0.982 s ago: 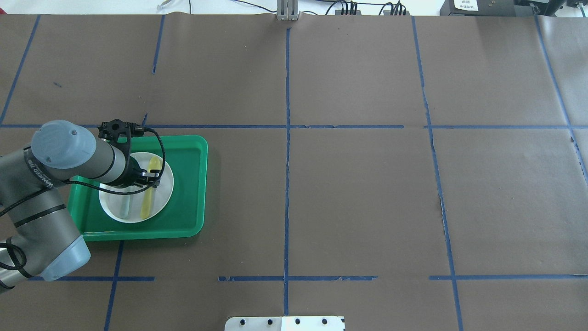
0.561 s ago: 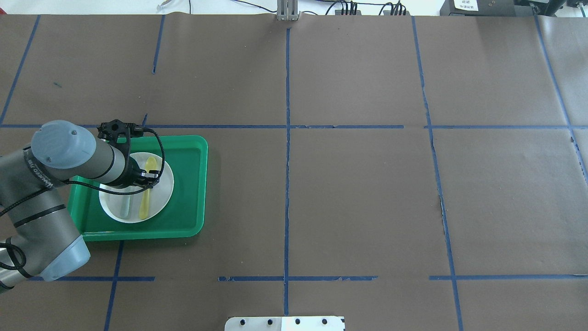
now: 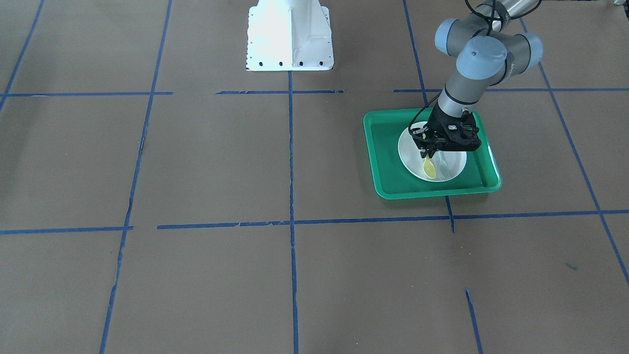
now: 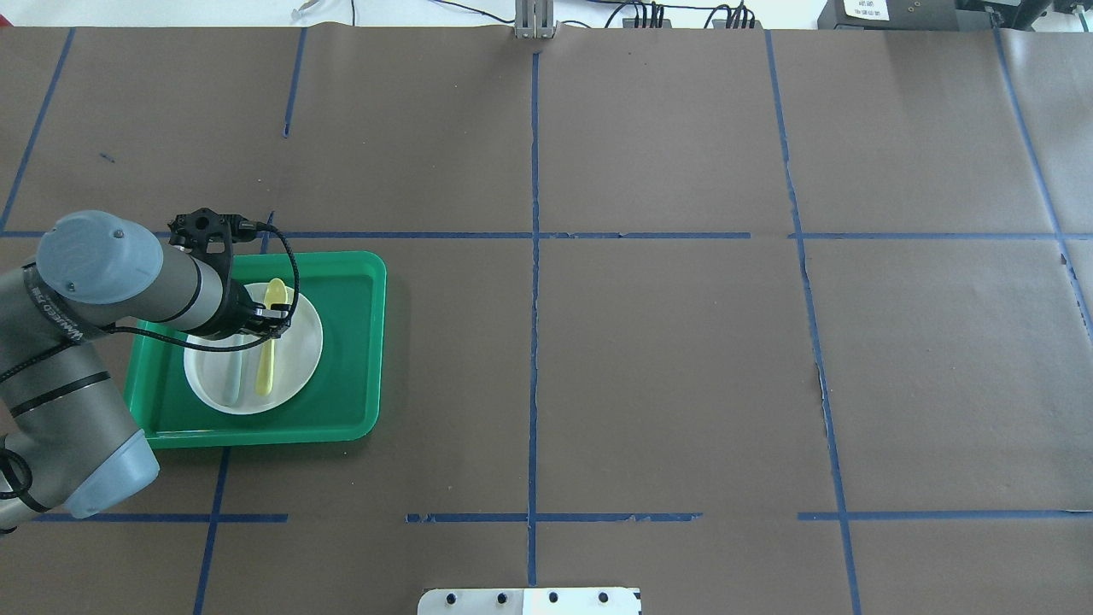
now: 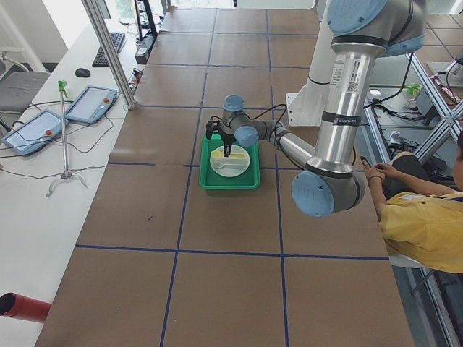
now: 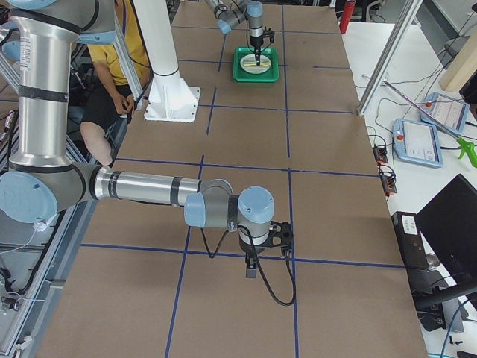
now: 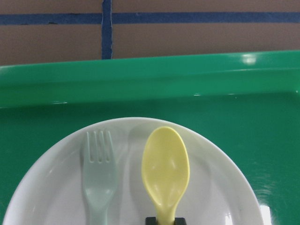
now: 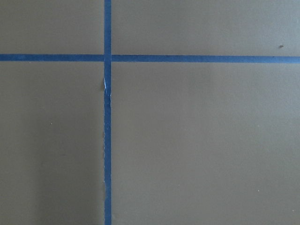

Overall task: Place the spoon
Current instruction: 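Carry the yellow spoon off the plate onto the tray beside it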

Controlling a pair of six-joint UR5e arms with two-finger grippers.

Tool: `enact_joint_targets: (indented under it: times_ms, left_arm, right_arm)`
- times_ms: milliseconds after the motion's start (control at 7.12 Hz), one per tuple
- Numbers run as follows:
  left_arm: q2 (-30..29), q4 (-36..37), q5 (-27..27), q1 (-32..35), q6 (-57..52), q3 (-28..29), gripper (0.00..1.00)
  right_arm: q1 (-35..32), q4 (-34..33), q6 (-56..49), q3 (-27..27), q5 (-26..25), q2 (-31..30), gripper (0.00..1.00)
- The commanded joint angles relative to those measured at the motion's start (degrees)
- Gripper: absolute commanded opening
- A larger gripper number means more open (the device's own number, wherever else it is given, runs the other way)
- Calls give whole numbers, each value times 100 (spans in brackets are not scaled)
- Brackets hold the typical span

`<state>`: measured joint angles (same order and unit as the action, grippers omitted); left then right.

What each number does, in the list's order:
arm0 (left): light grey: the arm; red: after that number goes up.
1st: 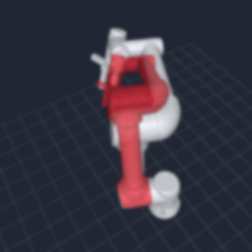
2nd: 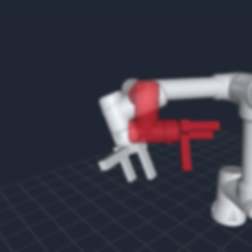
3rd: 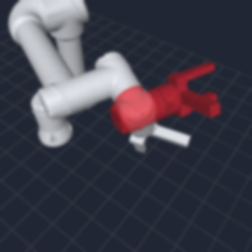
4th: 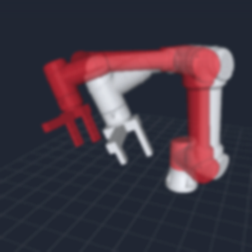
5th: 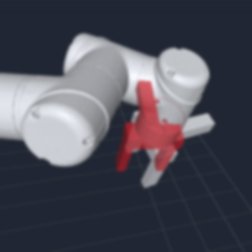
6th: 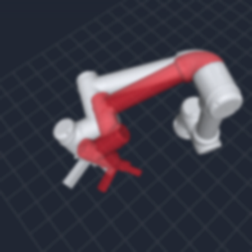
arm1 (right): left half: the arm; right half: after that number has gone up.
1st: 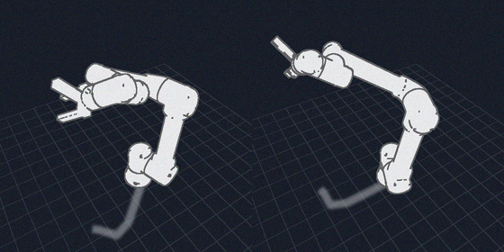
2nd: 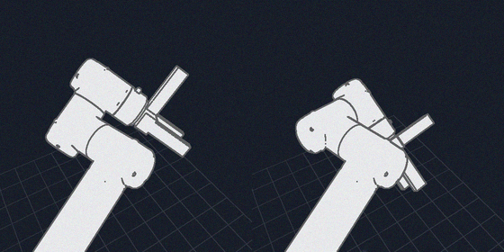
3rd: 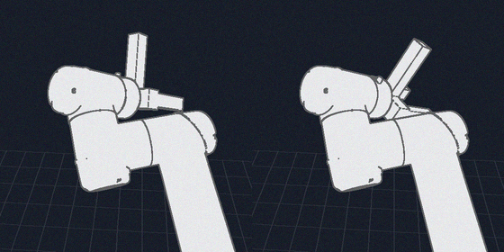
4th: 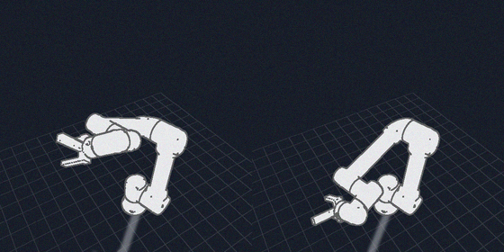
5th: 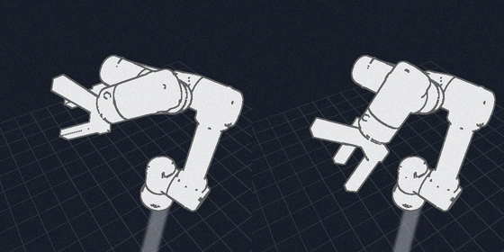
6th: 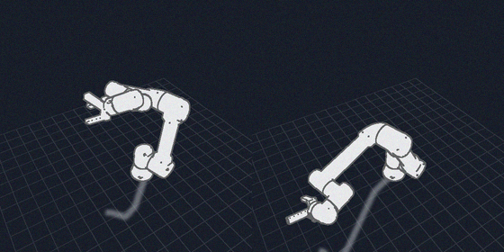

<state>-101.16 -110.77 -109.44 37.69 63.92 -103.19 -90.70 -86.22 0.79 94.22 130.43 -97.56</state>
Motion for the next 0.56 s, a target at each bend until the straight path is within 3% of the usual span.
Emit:
enact_joint_targets:
  times_ms: [0,140,421]
  left_arm:
    - [-506,481,11,-15,400,9,0]
    - [-893,860,28,-68,655,79,0]
    - [-976,864,63,-375,780,123,2]
  right_arm:
    - [0,0,0,0,0,0,100]
    - [0,0,0,0,0,0,100]
    - [0,0,0,0,0,0,100]
